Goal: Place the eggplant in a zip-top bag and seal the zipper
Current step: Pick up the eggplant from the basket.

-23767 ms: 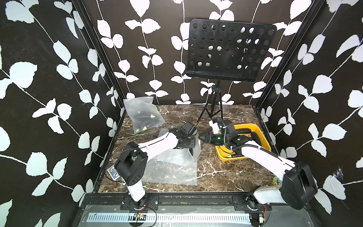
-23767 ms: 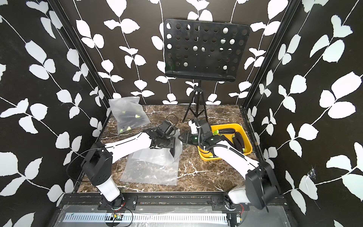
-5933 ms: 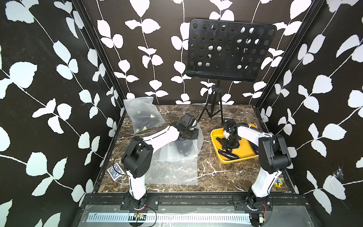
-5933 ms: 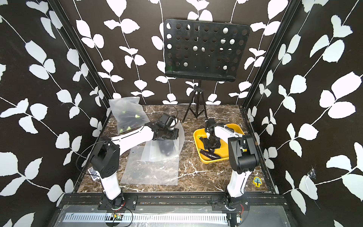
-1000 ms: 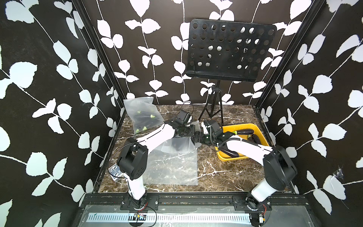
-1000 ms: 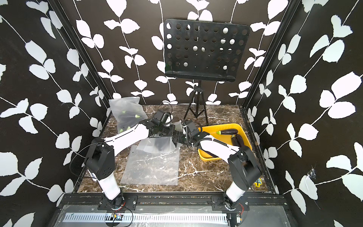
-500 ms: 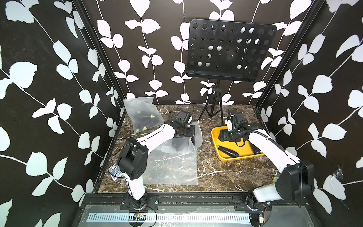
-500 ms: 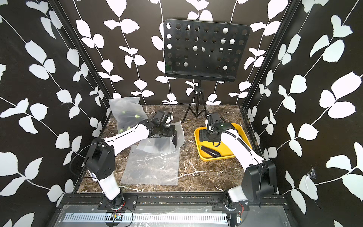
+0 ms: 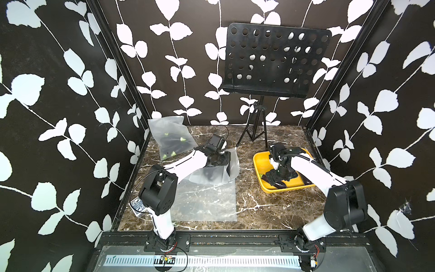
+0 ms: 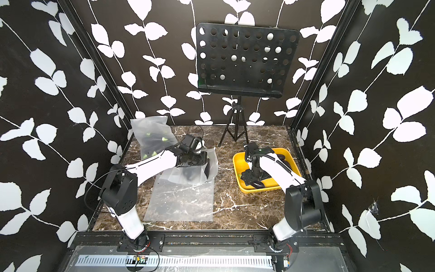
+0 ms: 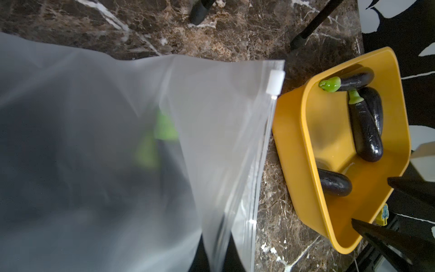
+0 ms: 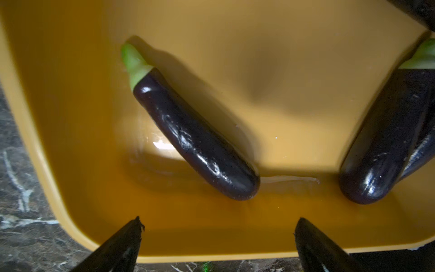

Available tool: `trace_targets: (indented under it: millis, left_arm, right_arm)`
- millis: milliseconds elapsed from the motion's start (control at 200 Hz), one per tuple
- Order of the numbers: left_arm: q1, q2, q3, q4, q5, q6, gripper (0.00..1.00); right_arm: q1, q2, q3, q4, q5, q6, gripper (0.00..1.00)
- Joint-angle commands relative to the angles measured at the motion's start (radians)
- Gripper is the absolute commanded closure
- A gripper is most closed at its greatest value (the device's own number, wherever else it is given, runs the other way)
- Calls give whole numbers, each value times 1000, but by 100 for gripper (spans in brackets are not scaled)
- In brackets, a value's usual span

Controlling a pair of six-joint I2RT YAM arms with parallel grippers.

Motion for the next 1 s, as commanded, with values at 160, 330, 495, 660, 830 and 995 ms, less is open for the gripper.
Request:
trace_targets:
  millis: [160,330,495,660,830,995]
  left_arm:
    - [17,-68,-20,18,8,14,100]
    - [24,-69,-28,22,12,7,100]
    - [27,-66,-27,25,14,2,100]
    - [28,-60,-24,31,25,-4,100]
    - [29,-58,-24,28,33,-9,100]
    - [30,-63,-30,30,22,-9,100]
  right_arm:
    - [4,132,8,44,87,-43,1]
    - [1,191,18,74,149,-27,1]
    - [-52,209,27,148,119,40,1]
    - [-88,228,41,238,44,90,1]
    - [-97,236,25,271,-41,123,11]
    - [-120,231,-19,265,-51,139,30]
